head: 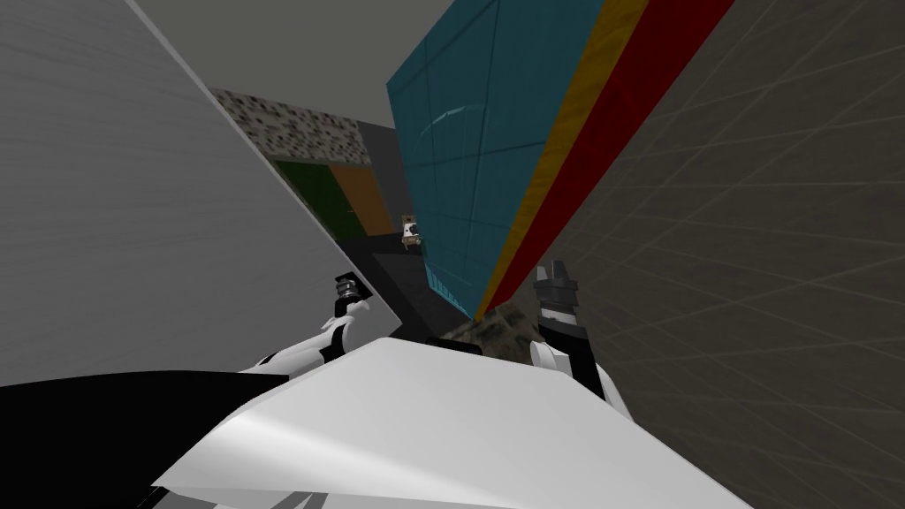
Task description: Push the door open
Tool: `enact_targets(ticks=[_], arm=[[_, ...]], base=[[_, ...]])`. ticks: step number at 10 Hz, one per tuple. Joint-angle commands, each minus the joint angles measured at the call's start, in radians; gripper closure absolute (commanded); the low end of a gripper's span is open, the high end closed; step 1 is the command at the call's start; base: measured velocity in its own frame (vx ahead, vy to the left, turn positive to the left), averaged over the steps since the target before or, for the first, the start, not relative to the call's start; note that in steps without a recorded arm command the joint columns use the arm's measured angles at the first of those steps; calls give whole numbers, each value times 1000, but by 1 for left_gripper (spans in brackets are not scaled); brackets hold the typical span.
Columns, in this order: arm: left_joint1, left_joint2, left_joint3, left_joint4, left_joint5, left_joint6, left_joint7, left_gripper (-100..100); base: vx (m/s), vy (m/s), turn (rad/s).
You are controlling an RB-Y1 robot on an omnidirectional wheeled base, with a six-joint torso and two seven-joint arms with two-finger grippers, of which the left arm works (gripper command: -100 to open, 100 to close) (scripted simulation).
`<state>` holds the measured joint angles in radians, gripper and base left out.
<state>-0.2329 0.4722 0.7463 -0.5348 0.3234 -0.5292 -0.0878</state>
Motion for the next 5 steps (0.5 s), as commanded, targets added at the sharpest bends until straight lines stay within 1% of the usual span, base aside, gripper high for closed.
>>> enact_targets(ticks=[1,3,4,5], arm=[[11,12,42,-3,-7,5,-5,100],[18,15,74,0,-14,5,-7,100],[18,15,74,0,-14,5,-7,100],[25,19,104,2,-21,5,-9,100]], base=[[87,35,-77],[117,14,-49],[66,15,6],[75,29,-54]])
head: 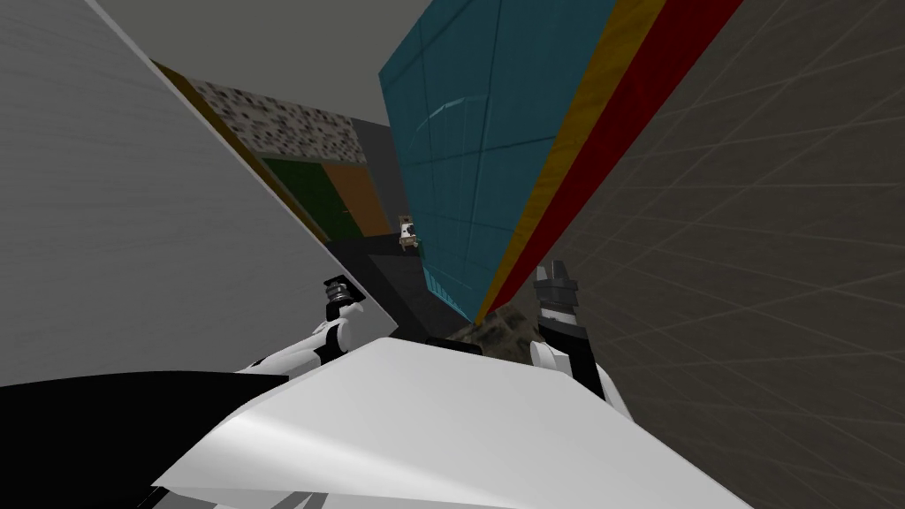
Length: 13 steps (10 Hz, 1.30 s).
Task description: Push the door open
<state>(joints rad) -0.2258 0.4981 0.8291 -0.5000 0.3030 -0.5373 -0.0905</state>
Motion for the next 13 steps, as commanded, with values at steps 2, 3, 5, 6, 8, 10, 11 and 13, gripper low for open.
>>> enact_targets(ticks=[2,3,5,6,8,10,11,13], arm=[[18,-7,21,-33,-1,13,-6,100],[24,-4,47,-31,-6,13,-8,100],[32,1,81,-28,-14,13,-10,100],[38,4,106,-26,-20,13,-11,100],[43,-10,106,-42,-17,25,-20,100],[39,1,133,-24,11,3,-51,100],[37,4,145,-17,23,-6,-67,100],[35,8,159,-2,38,-16,-86,100]], base=[[52,20,-17],[44,12,-60],[103,15,-47],[113,44,-50],[69,25,0],[17,149,-84],[11,120,-73],[9,118,-61]])
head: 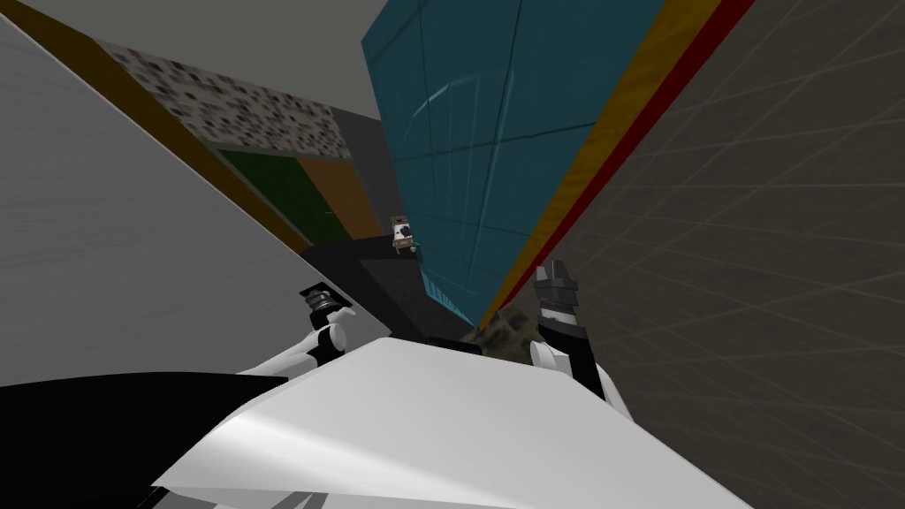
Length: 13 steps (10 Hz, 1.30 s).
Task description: Push the door open
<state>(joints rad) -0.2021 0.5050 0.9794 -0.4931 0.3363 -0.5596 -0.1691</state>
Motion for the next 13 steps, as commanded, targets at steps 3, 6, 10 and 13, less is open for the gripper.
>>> enact_targets(ticks=[3,6,10,13], arm=[[4,15,59,14,58,-31,-73,100],[2,20,78,41,79,-44,-98,100],[-1,18,102,27,95,-36,-129,-100],[-6,19,120,30,100,-34,-147,-100]], base=[[18,154,-88],[8,124,-45],[5,-37,27],[32,-190,-8]])
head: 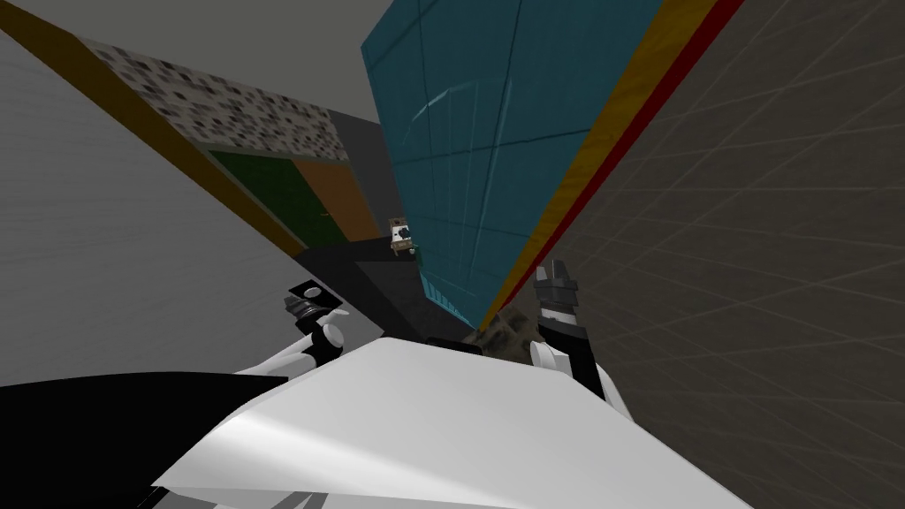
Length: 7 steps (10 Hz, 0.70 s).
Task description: Push the door open
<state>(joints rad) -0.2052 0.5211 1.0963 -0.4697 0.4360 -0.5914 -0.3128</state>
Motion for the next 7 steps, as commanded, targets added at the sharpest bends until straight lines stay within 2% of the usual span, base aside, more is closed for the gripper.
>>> enact_targets(ticks=[1,5,6,7], arm=[[-4,3,11,8,3,-1,-11,-100],[-11,4,37,13,12,2,-38,-100],[-10,3,34,12,10,2,-34,-100],[-8,3,34,13,10,0,-35,-100]], base=[[71,-190,-9],[71,-204,-11],[34,-91,10],[4,99,6]])
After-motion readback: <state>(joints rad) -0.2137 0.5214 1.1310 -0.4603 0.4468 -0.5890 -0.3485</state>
